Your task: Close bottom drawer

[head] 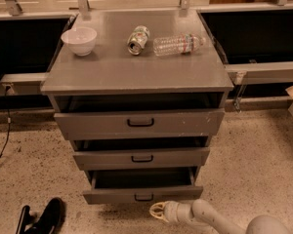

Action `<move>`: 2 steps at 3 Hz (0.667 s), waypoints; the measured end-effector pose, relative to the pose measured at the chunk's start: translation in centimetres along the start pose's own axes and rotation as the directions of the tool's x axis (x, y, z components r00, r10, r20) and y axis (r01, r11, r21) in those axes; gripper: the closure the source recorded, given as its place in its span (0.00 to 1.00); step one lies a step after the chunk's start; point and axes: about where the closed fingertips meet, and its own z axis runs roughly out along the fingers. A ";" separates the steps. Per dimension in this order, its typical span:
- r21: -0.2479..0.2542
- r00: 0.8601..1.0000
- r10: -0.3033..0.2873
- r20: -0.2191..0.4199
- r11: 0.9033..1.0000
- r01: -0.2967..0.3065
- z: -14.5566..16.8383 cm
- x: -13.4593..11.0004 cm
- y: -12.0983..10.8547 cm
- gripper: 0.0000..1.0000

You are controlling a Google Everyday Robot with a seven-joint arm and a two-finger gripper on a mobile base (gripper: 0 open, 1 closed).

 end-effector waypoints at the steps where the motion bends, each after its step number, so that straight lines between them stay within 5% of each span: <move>1: 0.000 1.000 0.000 0.000 1.000 0.000 0.0 0.0 0.0 0.20; 2: 0.000 1.000 0.000 0.000 1.000 0.000 0.0 0.0 0.0 0.00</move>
Offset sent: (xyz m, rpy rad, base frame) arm 0.0000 0.0000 0.0000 0.0000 0.0000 0.0000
